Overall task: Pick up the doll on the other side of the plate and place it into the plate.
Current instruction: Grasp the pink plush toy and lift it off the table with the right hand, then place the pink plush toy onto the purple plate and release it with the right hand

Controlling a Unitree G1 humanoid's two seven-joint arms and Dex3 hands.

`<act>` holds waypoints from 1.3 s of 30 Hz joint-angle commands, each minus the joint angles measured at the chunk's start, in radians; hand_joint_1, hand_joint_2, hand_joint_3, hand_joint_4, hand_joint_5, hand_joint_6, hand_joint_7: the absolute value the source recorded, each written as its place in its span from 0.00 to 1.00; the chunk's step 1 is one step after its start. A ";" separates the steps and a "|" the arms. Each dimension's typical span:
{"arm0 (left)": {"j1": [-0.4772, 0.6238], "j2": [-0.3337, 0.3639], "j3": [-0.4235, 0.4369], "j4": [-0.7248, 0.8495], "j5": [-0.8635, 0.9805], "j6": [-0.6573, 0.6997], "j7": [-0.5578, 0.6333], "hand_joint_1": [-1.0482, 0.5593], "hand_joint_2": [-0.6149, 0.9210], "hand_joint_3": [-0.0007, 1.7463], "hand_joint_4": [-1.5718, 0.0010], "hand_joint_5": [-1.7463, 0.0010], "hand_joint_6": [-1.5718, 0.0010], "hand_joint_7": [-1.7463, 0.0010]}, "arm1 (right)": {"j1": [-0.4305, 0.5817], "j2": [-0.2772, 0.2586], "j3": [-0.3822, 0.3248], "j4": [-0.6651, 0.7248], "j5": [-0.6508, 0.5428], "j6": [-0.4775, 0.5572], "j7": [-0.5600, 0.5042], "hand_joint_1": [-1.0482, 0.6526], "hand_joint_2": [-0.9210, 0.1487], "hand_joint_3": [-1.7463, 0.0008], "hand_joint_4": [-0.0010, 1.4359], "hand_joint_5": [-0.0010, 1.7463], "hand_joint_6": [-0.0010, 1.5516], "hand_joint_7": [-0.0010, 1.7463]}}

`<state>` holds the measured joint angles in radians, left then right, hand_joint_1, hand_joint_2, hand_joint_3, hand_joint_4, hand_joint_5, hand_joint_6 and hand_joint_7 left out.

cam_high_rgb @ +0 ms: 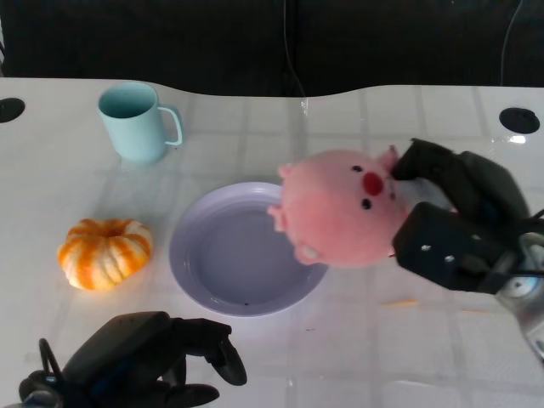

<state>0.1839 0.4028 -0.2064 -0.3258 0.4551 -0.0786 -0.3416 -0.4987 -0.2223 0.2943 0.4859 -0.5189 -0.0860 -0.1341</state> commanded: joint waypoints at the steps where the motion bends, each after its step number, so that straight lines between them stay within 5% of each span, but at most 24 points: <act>1: 0.021 0.008 0.005 -0.008 -0.002 -0.006 0.014 0.55 1.00 0.14 0.60 0.14 0.51 0.53 | -0.066 0.043 0.027 0.032 -0.023 -0.008 -0.017 0.52 0.48 0.27 0.65 1.00 0.50 1.00; 15: 0.035 0.013 0.006 -0.022 0.021 -0.006 0.011 0.54 1.00 0.14 0.61 0.15 0.51 0.54 | -0.212 0.236 0.110 0.284 -0.064 -0.025 -0.065 0.52 0.46 0.32 0.64 1.00 0.49 1.00; 23: 0.048 0.001 -0.003 -0.030 0.025 -0.014 0.021 0.55 1.00 0.13 0.59 0.19 0.50 0.54 | -0.272 0.280 0.138 0.354 -0.074 0.022 -0.046 0.51 0.38 0.47 0.63 1.00 0.47 0.93; 25: 0.049 -0.002 -0.006 -0.030 0.027 -0.019 0.025 0.56 1.00 0.13 0.59 0.19 0.50 0.54 | -0.275 0.277 0.145 0.338 -0.067 0.039 0.008 0.47 0.18 0.71 0.50 0.62 0.44 0.37; 28: 0.049 -0.003 -0.009 -0.030 0.031 -0.018 0.027 0.56 1.00 0.13 0.59 0.19 0.50 0.54 | -0.268 0.252 0.172 0.296 -0.076 0.040 0.094 0.35 0.02 0.85 0.27 0.26 0.30 0.05; 31: 0.048 -0.003 -0.011 -0.034 0.032 -0.016 0.030 0.56 1.00 0.13 0.58 0.19 0.50 0.54 | -0.249 0.233 0.193 0.241 -0.091 0.063 0.151 0.25 0.00 0.86 0.14 0.17 0.18 0.01; 39: 0.046 -0.004 -0.012 -0.037 0.028 -0.017 0.035 0.56 1.00 0.13 0.58 0.17 0.50 0.54 | -0.184 0.147 0.220 0.052 -0.119 0.104 0.265 0.17 0.00 0.86 0.05 0.14 0.11 0.00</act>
<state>0.2271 0.3928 -0.2240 -0.3574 0.4776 -0.0915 -0.3221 -0.6975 -0.0441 0.5171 0.5759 -0.6321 0.0085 0.1109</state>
